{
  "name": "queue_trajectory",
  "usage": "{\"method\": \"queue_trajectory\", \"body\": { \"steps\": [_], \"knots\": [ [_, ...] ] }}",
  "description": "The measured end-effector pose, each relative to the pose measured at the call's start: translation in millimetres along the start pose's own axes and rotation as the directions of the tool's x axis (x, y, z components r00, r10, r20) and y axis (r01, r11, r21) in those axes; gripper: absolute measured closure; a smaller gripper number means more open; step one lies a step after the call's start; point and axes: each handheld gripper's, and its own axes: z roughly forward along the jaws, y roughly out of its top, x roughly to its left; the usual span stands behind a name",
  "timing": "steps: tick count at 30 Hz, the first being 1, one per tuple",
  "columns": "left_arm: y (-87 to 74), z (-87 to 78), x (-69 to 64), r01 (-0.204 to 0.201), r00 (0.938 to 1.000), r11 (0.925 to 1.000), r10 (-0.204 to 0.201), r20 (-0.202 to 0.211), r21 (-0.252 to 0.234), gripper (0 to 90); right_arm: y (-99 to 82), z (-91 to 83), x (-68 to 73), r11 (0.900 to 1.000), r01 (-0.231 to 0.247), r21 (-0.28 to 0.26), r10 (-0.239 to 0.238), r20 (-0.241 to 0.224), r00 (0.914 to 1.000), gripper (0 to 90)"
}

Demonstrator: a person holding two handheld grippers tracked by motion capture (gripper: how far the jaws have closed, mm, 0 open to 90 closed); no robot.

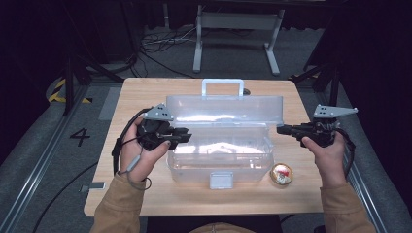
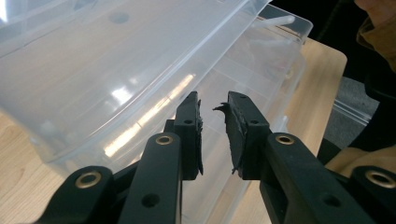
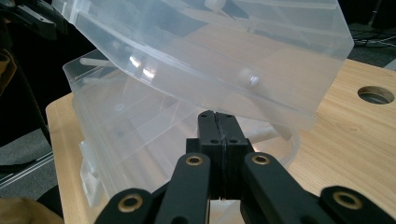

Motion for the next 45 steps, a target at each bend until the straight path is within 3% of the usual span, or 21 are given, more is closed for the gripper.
{"method": "queue_trajectory", "body": {
  "steps": [13, 17, 28, 38, 43, 45],
  "knots": [
    [-16.2, 7.5, 13.7, 0.062, 0.9943, 0.9980, -0.063, -0.087, -0.013, 80.4, -0.6, 0.5, 0.0, 1.0000, 0.002, -0.005, -0.002, 0.004, 1.0000, 90.0],
    [-20.5, 5.3, 19.8, 0.088, 0.9885, 0.9943, -0.094, -0.118, -0.059, 82.6, -1.1, 0.8, -0.4, 1.0000, 0.002, -0.008, -0.002, -0.001, 1.0000, 90.0],
    [-23.1, 5.1, 24.5, 0.094, 0.9849, 0.9894, -0.109, -0.135, -0.111, 88.3, -1.7, 1.6, -0.3, 1.0000, -0.003, -0.006, 0.003, -0.016, 0.9999, 90.0],
    [-21.2, 2.7, 27.1, 0.091, 0.9844, 0.9891, -0.107, -0.140, -0.116, 89.6, -3.0, -3.1, 2.8, 1.0000, 0.001, 0.000, -0.001, -0.030, 0.9995, 90.0],
    [-18.7, 2.3, 29.3, 0.091, 0.9852, 0.9885, -0.107, -0.134, -0.121, 89.5, -6.6, -9.6, 5.0, 1.0000, -0.001, 0.003, 0.001, -0.015, 0.9999, 89.2],
    [-17.6, 1.7, 30.9, 0.091, 0.9863, 0.9888, -0.106, -0.126, -0.118, 89.5, -8.4, -11.7, 6.0, 1.0000, -0.001, -0.008, 0.001, 0.007, 1.0000, 83.3]
  ]
}}
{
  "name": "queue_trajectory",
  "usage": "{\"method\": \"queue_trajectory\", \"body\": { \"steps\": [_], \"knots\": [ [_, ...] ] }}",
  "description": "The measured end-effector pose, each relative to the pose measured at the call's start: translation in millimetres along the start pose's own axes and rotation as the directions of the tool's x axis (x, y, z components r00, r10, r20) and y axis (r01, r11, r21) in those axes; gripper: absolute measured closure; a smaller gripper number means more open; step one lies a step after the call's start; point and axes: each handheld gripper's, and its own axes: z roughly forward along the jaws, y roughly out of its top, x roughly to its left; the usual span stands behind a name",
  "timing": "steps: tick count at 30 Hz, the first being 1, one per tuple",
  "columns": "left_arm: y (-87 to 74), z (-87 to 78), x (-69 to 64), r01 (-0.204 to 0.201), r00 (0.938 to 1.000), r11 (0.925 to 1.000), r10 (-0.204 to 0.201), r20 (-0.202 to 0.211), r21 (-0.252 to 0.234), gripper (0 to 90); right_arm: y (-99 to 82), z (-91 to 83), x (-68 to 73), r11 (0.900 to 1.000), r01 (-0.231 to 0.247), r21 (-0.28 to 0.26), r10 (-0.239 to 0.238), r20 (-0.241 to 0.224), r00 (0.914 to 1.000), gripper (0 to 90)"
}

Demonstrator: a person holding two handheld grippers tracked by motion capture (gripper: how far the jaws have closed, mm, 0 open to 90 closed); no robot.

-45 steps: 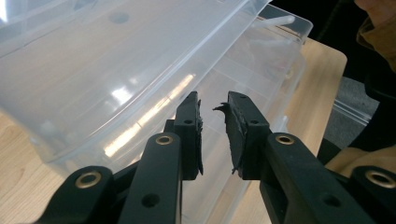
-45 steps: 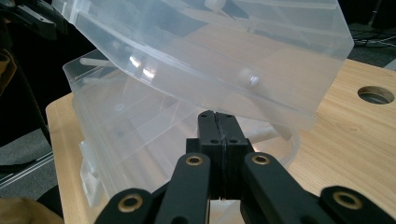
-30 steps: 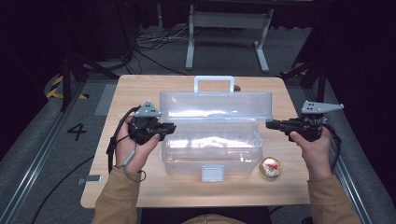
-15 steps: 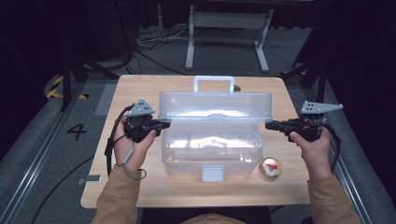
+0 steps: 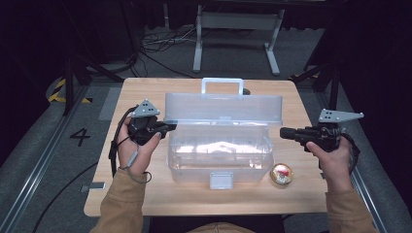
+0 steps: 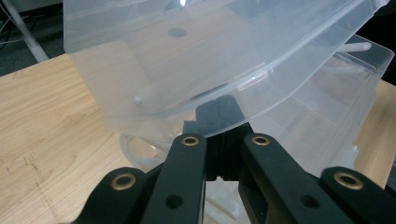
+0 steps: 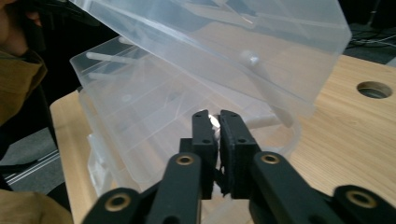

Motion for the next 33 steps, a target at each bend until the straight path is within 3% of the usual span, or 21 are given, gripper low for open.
{"method": "queue_trajectory", "body": {
  "steps": [1, 6, 13, 16, 20, 23, 30, 33],
  "knots": [
    [0.0, 0.0, 0.0, 0.000, 1.0000, 1.0000, 0.000, 0.000, 0.000, 89.6, 0.0, 0.0, 0.0, 1.0000, 0.000, 0.000, 0.000, 0.000, 1.0000, 83.3],
    [3.2, 0.0, 1.8, -0.002, 1.0000, 1.0000, 0.002, 0.006, 0.001, 89.4, -3.0, 0.2, 4.1, 0.9994, 0.033, -0.013, -0.032, 0.092, 0.9952, 71.0],
    [6.1, -0.4, 3.0, -0.011, 0.9998, 0.9999, 0.011, 0.014, 0.006, 89.2, -2.0, 4.1, 9.5, 0.9996, 0.010, -0.026, -0.007, 0.124, 0.9923, 59.3],
    [6.5, -0.5, 3.5, -0.015, 0.9997, 0.9999, 0.015, 0.017, 0.009, 89.1, 0.4, 5.0, 11.3, 0.9990, 0.011, -0.043, -0.005, 0.137, 0.9905, 58.6],
    [7.2, -0.3, 3.4, -0.017, 0.9996, 0.9998, 0.017, 0.021, 0.011, 88.6, 0.2, 14.5, 16.3, 0.9963, 0.075, -0.042, -0.067, 0.166, 0.9838, 59.8],
    [7.8, -0.4, 3.3, -0.022, 0.9994, 0.9998, 0.022, 0.027, 0.005, 88.3, 3.3, 20.6, 17.8, 0.9958, 0.090, -0.018, -0.085, 0.189, 0.9782, 60.2],
    [8.3, -0.6, 2.3, -0.022, 0.9993, 0.9998, 0.022, 0.029, 0.003, 87.7, 7.1, 32.7, 15.5, 0.9976, 0.057, 0.040, -0.065, 0.218, 0.9738, 59.9],
    [8.3, -1.1, 2.3, -0.025, 0.9992, 0.9997, 0.025, 0.030, 0.004, 87.9, 4.8, 32.4, 18.3, 0.9973, 0.058, 0.044, -0.068, 0.275, 0.9591, 59.5]
  ]
}}
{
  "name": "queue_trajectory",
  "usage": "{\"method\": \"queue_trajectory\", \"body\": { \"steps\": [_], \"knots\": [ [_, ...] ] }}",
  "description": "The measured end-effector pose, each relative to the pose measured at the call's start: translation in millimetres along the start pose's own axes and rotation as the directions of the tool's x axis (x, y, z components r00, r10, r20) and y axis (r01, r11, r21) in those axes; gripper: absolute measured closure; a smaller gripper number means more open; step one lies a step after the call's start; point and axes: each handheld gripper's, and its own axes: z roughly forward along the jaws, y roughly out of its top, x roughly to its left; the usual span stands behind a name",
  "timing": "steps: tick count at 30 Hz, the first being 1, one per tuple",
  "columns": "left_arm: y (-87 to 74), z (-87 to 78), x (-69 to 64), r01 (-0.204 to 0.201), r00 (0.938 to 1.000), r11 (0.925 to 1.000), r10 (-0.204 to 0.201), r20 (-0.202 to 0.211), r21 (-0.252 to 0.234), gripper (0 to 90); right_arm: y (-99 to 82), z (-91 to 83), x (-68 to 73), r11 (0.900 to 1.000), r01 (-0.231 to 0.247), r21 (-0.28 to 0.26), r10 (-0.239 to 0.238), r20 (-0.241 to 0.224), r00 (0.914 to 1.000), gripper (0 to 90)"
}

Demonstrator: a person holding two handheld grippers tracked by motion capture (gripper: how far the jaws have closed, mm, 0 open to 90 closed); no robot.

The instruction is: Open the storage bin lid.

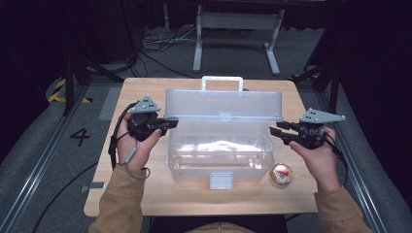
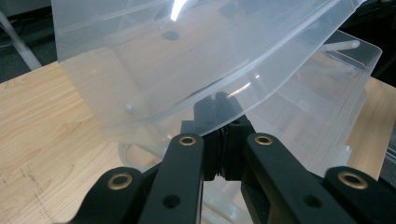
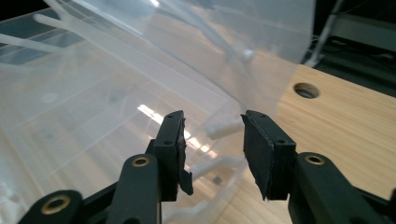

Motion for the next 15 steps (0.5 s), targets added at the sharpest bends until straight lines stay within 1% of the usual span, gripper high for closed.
{"method": "queue_trajectory", "body": {
  "steps": [1, 2, 3, 5, 6, 7, 8, 9, 11, 13, 15],
  "knots": [
    [-0.1, 0.0, -0.3, 0.000, 1.0000, 1.0000, 0.000, -0.001, 0.000, 87.9, -0.5, -1.6, 0.1, 1.0000, -0.002, -0.002, 0.002, 0.015, 0.9999, 59.5],
    [0.0, 0.1, -0.5, -0.001, 1.0000, 1.0000, 0.001, 0.000, 0.000, 87.9, -0.8, -3.5, 0.4, 0.9998, -0.008, -0.018, 0.009, 0.026, 0.9996, 59.4],
    [0.0, 0.1, -0.5, -0.001, 1.0000, 1.0000, 0.001, 0.000, 0.000, 87.9, -0.8, -3.5, 0.4, 0.9998, -0.008, -0.018, 0.009, 0.026, 0.9996, 59.4],
    [0.0, 0.0, -0.8, -0.005, 1.0000, 1.0000, 0.005, 0.001, -0.003, 87.7, 0.0, -4.1, 0.6, 0.9989, -0.002, -0.047, 0.004, 0.034, 0.9994, 58.8],
    [0.4, -0.3, -1.3, -0.004, 1.0000, 1.0000, 0.004, 0.007, -0.004, 87.6, 0.0, -2.0, 1.6, 0.9960, 0.027, -0.085, -0.022, 0.056, 0.9982, 57.7],
    [0.4, -0.3, -1.3, -0.004, 1.0000, 1.0000, 0.004, 0.007, -0.004, 87.5, 0.0, -2.0, 1.6, 0.9960, 0.027, -0.085, -0.022, 0.056, 0.9982, 57.7],
    [0.6, -0.4, -1.8, -0.006, 1.0000, 1.0000, 0.006, 0.004, -0.004, 87.6, 0.4, 1.7, 3.7, 0.9904, 0.057, -0.126, -0.047, 0.080, 0.9957, 57.3],
    [0.6, -0.4, -1.8, -0.006, 1.0000, 1.0000, 0.006, 0.004, -0.004, 87.6, 1.3, 3.5, 4.8, 0.9884, 0.058, -0.140, -0.047, 0.079, 0.9958, 57.3],
    [0.7, -0.6, -2.0, -0.007, 1.0000, 1.0000, 0.007, 0.005, -0.004, 87.6, 2.4, 5.4, 5.9, 0.9879, 0.059, -0.144, -0.048, 0.083, 0.9954, 56.5],
    [0.6, -0.7, -1.7, -0.005, 1.0000, 1.0000, 0.005, 0.008, -0.005, 87.6, 4.6, 8.5, 7.2, 0.9884, 0.070, -0.135, -0.057, 0.101, 0.9932, 56.4],
    [0.5, -0.7, -1.6, -0.006, 0.9999, 1.0000, 0.006, 0.010, -0.005, 87.7, 6.4, 11.3, 7.0, 0.9881, 0.062, -0.141, -0.046, 0.113, 0.9925, 56.2]
  ]
}}
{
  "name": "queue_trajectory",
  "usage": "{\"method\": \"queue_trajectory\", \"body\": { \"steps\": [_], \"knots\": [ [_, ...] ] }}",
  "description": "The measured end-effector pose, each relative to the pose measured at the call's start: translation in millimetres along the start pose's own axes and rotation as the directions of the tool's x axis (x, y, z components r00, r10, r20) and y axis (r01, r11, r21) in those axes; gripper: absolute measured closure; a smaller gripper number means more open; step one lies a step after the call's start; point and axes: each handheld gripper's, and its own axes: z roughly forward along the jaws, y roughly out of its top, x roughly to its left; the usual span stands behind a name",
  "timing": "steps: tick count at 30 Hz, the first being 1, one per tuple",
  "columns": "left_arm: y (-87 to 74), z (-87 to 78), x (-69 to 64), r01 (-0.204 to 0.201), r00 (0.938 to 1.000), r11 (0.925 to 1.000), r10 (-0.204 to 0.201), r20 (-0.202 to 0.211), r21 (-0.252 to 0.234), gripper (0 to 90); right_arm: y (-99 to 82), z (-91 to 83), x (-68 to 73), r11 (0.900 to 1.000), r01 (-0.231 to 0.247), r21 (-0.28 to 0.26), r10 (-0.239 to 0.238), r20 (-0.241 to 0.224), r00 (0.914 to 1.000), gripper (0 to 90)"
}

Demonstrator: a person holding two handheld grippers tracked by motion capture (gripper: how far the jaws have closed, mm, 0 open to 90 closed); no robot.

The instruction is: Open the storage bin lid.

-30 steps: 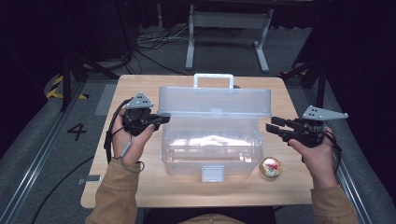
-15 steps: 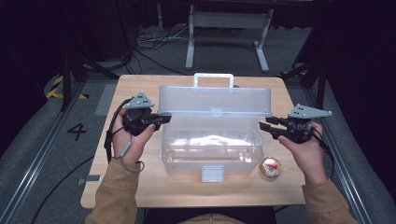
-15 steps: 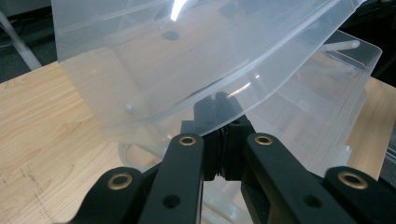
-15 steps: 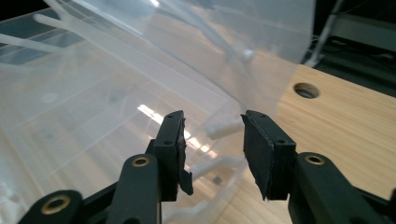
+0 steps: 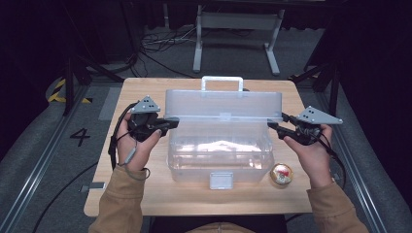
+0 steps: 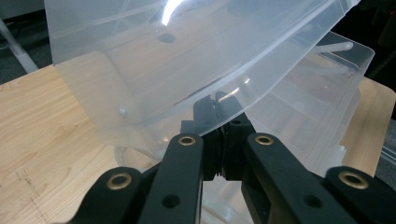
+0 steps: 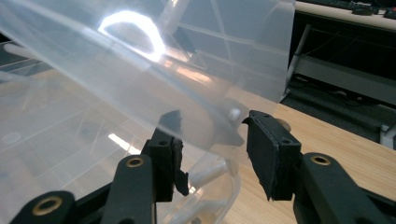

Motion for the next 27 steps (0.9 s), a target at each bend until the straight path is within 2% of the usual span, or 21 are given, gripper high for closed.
{"method": "queue_trajectory", "body": {
  "steps": [14, 17, 20, 21, 23, 27],
  "knots": [
    [-0.2, 0.4, 0.3, 0.002, 1.0000, 1.0000, -0.002, 0.005, -0.002, 87.9, 5.1, 3.4, -0.4, 0.9975, -0.047, -0.051, 0.049, 0.033, 0.9982, 51.7],
    [0.0, 1.0, -0.2, -0.001, 1.0000, 1.0000, 0.001, 0.004, -0.001, 87.6, 8.7, 4.1, 1.2, 0.9977, -0.039, -0.055, 0.042, 0.043, 0.9982, 51.3],
    [0.2, 1.3, -0.4, -0.001, 0.9999, 1.0000, 0.001, 0.012, 0.001, 86.6, 12.1, 6.3, 3.4, 0.9988, -0.022, -0.044, 0.025, 0.067, 0.9975, 50.5],
    [0.3, 1.3, -0.1, -0.004, 0.9999, 1.0000, 0.004, 0.012, 0.007, 85.8, 12.5, 7.0, 3.7, 0.9987, -0.025, -0.046, 0.028, 0.072, 0.9970, 50.5],
    [0.0, 1.5, -0.2, -0.001, 0.9999, 0.9999, 0.001, 0.012, 0.012, 84.6, 12.1, 8.2, 2.8, 0.9964, -0.073, -0.042, 0.076, 0.062, 0.9952, 50.0],
    [-0.3, 2.6, -0.8, -0.004, 0.9999, 0.9997, 0.004, 0.013, 0.025, 79.9, 12.6, 9.6, 3.2, 0.9962, -0.060, -0.064, 0.065, 0.083, 0.9944, 50.5]
  ]
}}
